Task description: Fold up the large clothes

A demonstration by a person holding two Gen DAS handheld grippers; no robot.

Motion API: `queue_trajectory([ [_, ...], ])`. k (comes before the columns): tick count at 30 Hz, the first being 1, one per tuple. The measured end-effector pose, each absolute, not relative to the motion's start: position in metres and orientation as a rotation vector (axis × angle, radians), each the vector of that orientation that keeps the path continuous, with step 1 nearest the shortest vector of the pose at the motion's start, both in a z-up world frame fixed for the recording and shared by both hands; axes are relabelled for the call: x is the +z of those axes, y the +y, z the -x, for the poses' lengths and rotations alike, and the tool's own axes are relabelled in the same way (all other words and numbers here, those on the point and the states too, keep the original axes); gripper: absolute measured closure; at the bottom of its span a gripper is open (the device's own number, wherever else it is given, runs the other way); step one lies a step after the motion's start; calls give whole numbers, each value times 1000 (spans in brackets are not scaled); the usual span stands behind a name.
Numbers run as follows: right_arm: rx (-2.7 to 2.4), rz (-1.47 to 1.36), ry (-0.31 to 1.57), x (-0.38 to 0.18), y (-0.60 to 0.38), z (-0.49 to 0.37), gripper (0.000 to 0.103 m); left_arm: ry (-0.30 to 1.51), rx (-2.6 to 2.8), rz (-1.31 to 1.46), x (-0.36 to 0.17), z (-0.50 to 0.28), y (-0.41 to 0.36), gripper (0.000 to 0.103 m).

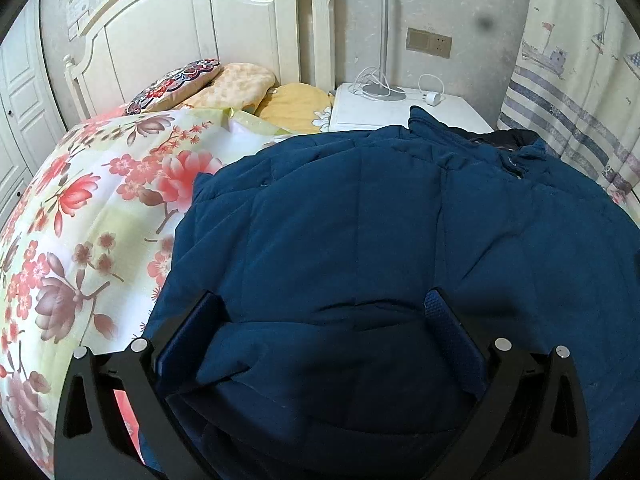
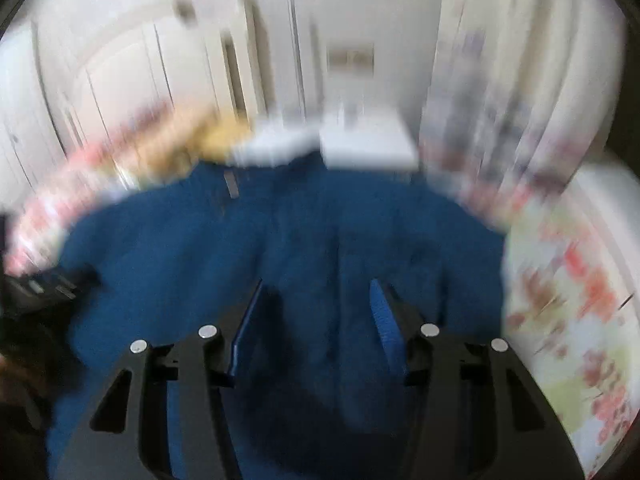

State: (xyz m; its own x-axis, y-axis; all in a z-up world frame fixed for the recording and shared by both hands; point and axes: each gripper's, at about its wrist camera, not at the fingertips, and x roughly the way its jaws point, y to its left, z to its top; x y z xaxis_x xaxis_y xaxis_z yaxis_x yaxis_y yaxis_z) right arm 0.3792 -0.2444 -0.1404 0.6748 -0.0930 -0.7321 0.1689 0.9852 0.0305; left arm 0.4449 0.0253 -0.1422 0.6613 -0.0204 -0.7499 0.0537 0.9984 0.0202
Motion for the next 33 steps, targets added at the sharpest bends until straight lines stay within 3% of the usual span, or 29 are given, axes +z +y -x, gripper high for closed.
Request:
queue_trajectory([
  [6,-144,-60,816,-138,-240,-373,48,848,-45,-35,-142,-446,27,4],
  [11,-194,-57,705,-117,-247,-367,48,847,-46,-34,-142,-445,27,4],
  [14,-186,-25,788,-147,-249,-383,45,846,-47,-34,-142,-445,27,4],
  [19,-177,-20,828,-140,-247,-385,44,853,-46,-39,-139,-443,26,4],
  [26,-205,-82,742,-84,-288,-408,38,769,-81,75,-73,-471,48,4],
  [30,-266,-132,887,-119,-320,-451,37,931,15,7,-116,-531,50,4],
  [33,-243,-163,903,-149,-329,-456,27,968,-10,-5,-147,-544,51,4],
])
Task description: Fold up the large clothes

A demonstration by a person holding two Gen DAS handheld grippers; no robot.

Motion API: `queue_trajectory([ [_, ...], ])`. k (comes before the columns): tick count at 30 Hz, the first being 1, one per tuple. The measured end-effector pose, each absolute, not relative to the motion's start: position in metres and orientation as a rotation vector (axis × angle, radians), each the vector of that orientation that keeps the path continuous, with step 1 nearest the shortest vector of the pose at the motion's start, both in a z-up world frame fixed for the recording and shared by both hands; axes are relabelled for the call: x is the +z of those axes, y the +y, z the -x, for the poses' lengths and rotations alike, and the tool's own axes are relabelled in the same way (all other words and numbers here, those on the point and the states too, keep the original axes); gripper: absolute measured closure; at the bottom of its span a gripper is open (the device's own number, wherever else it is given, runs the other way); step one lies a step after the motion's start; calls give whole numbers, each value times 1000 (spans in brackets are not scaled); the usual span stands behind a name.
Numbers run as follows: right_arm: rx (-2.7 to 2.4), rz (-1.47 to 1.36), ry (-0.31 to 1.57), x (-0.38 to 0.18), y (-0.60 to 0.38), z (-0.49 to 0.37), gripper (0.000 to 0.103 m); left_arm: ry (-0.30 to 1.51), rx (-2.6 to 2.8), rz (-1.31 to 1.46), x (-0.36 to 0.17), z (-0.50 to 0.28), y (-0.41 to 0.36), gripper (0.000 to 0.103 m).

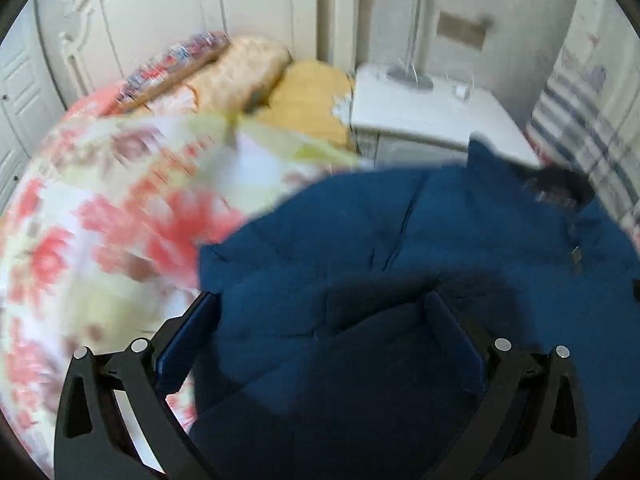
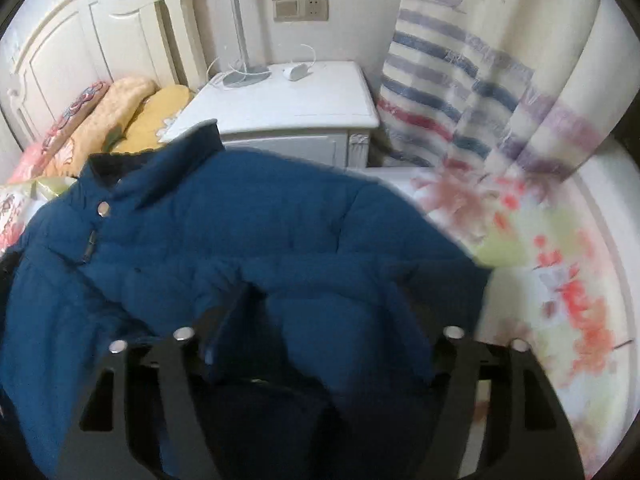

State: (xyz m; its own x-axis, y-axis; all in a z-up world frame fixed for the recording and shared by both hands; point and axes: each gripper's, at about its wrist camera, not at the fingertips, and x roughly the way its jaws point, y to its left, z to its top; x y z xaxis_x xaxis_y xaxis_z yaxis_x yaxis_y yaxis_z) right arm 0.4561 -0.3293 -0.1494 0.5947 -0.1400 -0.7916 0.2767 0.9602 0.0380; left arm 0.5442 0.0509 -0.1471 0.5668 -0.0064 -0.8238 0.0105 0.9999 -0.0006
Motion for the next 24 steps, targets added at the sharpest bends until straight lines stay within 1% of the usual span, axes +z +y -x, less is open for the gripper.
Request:
queue_trajectory([
  [4,-217,-207,896,-154,-336,-453,26,958,-18,23,-150,-543,53,4],
  [7,-254,-228,919,-141,-338,-444,27,962,-14,35,-142,-540,60,4],
  [10,-213,-207,785,-105,-319,-407,27,833,-27,27,-109,-502,61,4],
  [12,-164,-150,751,-95,-296,-385,25,781,-83,-40,-98,-471,47,4],
  [14,-91,-93,791,-105,-270,-371,24,789,-117,-118,-105,-454,31,4],
  [16,-89,-25,855,-126,-253,-370,22,830,-128,-219,-124,-448,10,4],
  [17,-104,20,858,-136,-247,-371,19,843,-108,-279,-136,-446,1,4],
  [19,-114,19,845,-141,-244,-371,18,807,-96,-286,-142,-441,0,4],
  [22,-143,-61,884,-126,-246,-357,18,871,-48,-229,-128,-432,12,4],
  [24,-109,-66,823,-107,-240,-334,18,818,-69,-185,-104,-399,20,4],
])
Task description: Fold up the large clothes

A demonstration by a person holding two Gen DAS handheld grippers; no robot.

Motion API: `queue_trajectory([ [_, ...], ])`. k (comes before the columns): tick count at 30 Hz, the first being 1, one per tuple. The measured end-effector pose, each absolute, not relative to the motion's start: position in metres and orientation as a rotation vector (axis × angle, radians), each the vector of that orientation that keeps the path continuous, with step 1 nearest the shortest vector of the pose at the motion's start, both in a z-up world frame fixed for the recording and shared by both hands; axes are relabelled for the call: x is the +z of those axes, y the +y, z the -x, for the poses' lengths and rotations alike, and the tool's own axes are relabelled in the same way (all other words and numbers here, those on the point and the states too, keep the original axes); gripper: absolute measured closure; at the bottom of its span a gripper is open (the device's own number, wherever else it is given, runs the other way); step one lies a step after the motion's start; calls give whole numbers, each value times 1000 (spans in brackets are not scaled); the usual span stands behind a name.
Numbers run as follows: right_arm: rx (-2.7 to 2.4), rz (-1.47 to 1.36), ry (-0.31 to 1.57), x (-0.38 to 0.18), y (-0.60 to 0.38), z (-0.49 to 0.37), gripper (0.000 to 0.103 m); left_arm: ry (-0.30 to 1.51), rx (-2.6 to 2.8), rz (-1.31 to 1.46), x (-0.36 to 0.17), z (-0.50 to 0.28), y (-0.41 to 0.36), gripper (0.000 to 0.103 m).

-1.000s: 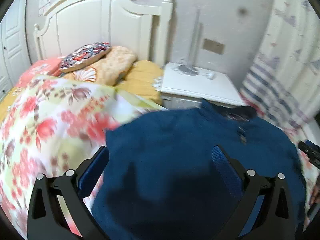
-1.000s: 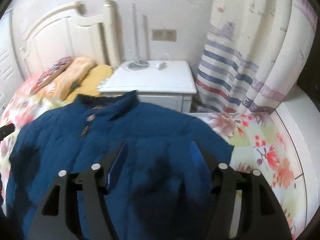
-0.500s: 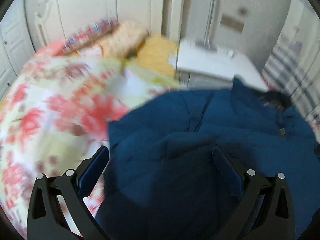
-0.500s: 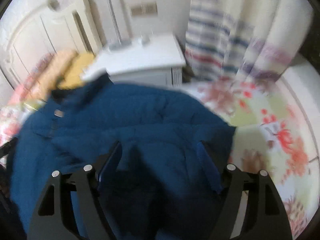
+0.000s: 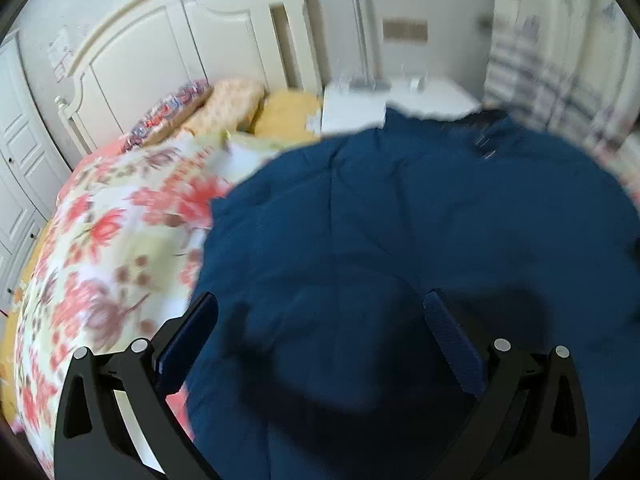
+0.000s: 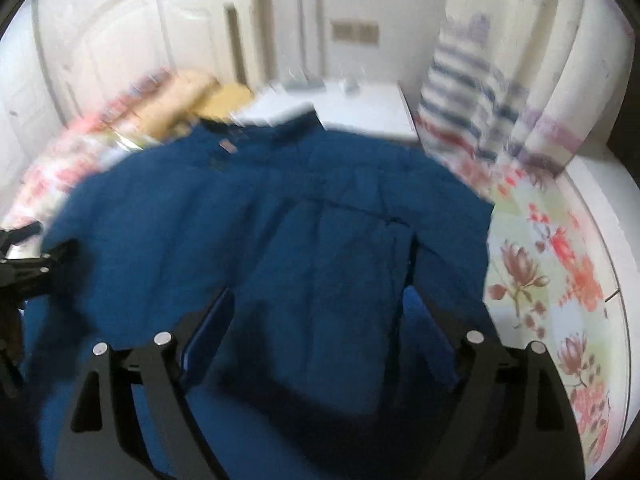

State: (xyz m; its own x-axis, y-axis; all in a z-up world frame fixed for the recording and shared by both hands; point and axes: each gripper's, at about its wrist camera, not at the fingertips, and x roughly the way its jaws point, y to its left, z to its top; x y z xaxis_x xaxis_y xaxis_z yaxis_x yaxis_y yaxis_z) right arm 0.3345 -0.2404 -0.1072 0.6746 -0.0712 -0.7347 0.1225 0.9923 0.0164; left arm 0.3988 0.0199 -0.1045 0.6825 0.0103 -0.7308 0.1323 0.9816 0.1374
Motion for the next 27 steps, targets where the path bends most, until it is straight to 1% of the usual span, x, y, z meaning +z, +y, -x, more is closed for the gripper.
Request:
queue_trajectory([
  [2,-82,-32,793,-97,-227,-308,14,779,-120,-162,-92,-365,22,4],
  [4,-4,-12,819,-106,-206,-290,14,780,-191,-187,-94,-336,12,4],
  [6,26,38,856,-120,-189,-284,14,816,-241,-268,-113,-317,-9,4],
  [8,42,82,951,-149,-171,-286,13,884,-228,-347,-139,-315,-26,4],
  [9,27,116,973,-165,-167,-287,7,915,-223,-372,-152,-316,-30,4],
  [10,13,124,940,-166,-166,-285,4,888,-232,-342,-155,-315,-25,4],
  [12,0,75,960,-166,-173,-281,4,929,-256,-270,-156,-320,-14,4],
  [14,-33,77,975,-154,-178,-270,5,957,-213,-235,-148,-319,1,4],
  [17,-56,71,923,-140,-193,-244,4,880,-125,-273,-138,-293,24,4],
  [19,-80,47,953,-150,-208,-231,4,907,-72,-293,-152,-285,39,4],
  [21,-79,17,999,-169,-221,-226,2,936,-128,-172,-156,-287,60,4],
  [22,-65,-10,969,-170,-226,-219,2,954,-132,-120,-155,-289,70,4],
  [24,-107,0,975,-163,-225,-210,3,945,-60,-119,-150,-286,79,4],
  [27,-84,3,918,-145,-212,-187,3,900,-56,-140,-135,-261,75,4],
])
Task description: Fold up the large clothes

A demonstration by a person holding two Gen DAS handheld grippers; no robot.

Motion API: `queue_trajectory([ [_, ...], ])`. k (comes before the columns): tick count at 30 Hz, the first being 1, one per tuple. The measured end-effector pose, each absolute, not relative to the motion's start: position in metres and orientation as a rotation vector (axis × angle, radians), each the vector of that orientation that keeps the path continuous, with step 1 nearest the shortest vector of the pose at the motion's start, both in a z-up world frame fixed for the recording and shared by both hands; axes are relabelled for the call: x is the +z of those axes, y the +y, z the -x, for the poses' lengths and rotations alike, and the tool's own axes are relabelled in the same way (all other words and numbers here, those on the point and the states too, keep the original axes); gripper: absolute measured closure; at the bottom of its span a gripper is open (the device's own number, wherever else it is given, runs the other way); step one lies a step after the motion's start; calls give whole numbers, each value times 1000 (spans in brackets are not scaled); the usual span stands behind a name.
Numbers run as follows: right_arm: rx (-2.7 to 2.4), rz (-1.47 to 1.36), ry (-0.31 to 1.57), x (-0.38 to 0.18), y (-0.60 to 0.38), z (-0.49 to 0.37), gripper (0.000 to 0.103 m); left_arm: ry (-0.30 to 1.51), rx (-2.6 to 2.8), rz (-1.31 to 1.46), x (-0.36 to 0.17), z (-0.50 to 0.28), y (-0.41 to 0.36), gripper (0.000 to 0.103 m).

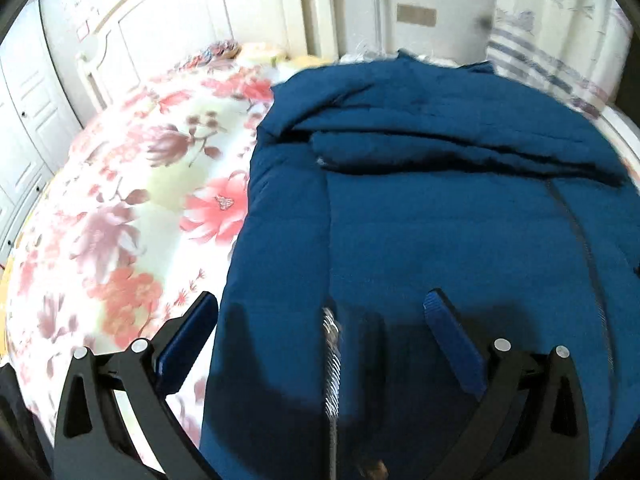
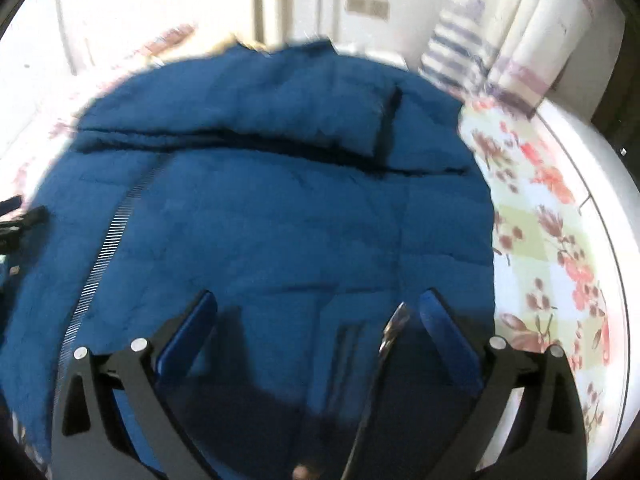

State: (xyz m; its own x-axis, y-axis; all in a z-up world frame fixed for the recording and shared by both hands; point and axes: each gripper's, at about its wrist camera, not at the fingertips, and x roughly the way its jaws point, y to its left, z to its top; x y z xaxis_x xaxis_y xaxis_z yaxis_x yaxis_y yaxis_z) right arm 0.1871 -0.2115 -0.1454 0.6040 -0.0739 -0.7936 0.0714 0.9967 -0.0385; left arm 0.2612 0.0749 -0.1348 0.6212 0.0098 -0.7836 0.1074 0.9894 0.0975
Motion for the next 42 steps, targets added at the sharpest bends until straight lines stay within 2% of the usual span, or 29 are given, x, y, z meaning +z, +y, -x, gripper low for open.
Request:
queue_trajectory([
  [4,33,46,865,-133,-182,-147,3,830,-204,-219,-118,-210,39,4],
  [8,99,159,931,-162,-149,-141,3,851,-214,-387,-150,-186,8,4],
  [13,51,145,943,-163,-157,-138,3,906,-215,-260,-147,-188,31,4],
  [17,42,150,891,-152,-157,-108,3,834,-112,-325,-136,-159,49,4],
  [22,37,53,920,-174,-181,-94,3,855,-106,-252,-150,-150,75,4],
  [25,-9,92,922,-167,-175,-89,3,829,-49,-315,-144,-139,69,4],
  [30,75,111,821,-142,-151,-60,3,739,-158,-340,-124,-94,44,4],
  [35,122,197,874,-167,-122,-61,3,766,-197,-431,-151,-90,17,4],
  [42,151,120,883,-174,-133,-64,2,813,-248,-303,-158,-108,30,4],
])
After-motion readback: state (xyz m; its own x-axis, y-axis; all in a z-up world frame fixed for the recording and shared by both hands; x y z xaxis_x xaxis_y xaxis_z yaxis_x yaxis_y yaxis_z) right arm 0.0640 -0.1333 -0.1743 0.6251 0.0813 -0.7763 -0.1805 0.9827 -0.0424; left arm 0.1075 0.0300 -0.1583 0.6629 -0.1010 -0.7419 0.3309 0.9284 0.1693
